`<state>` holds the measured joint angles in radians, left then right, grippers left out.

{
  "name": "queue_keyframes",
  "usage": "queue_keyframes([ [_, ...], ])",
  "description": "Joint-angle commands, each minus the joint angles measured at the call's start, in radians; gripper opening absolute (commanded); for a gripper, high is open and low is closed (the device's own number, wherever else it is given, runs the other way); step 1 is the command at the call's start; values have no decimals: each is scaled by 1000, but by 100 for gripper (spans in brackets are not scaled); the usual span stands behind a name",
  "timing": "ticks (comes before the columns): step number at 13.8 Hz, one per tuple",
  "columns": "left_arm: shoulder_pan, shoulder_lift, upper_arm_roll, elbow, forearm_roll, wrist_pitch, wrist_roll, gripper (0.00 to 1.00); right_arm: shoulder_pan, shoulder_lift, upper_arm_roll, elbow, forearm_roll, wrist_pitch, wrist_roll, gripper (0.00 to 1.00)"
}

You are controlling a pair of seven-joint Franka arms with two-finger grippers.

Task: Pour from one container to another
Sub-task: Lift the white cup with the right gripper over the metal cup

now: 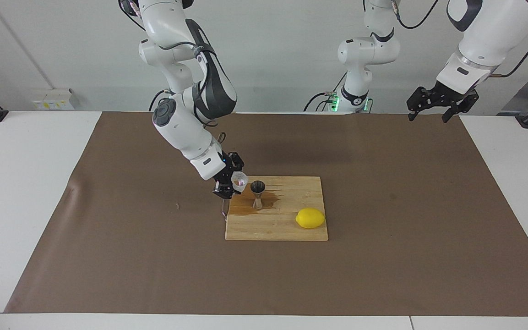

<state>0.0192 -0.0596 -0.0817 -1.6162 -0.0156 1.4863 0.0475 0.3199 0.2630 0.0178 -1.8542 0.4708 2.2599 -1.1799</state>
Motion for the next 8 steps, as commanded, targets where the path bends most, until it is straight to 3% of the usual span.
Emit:
queue_keyframes([
  [1,2,-26,0,-27,14,-4,2,100,17,-22,4,-5,-108,4,78,30],
  [8,4,-26,0,-27,14,-4,2,100,67,-21,4,-7,-362,95,207,31],
])
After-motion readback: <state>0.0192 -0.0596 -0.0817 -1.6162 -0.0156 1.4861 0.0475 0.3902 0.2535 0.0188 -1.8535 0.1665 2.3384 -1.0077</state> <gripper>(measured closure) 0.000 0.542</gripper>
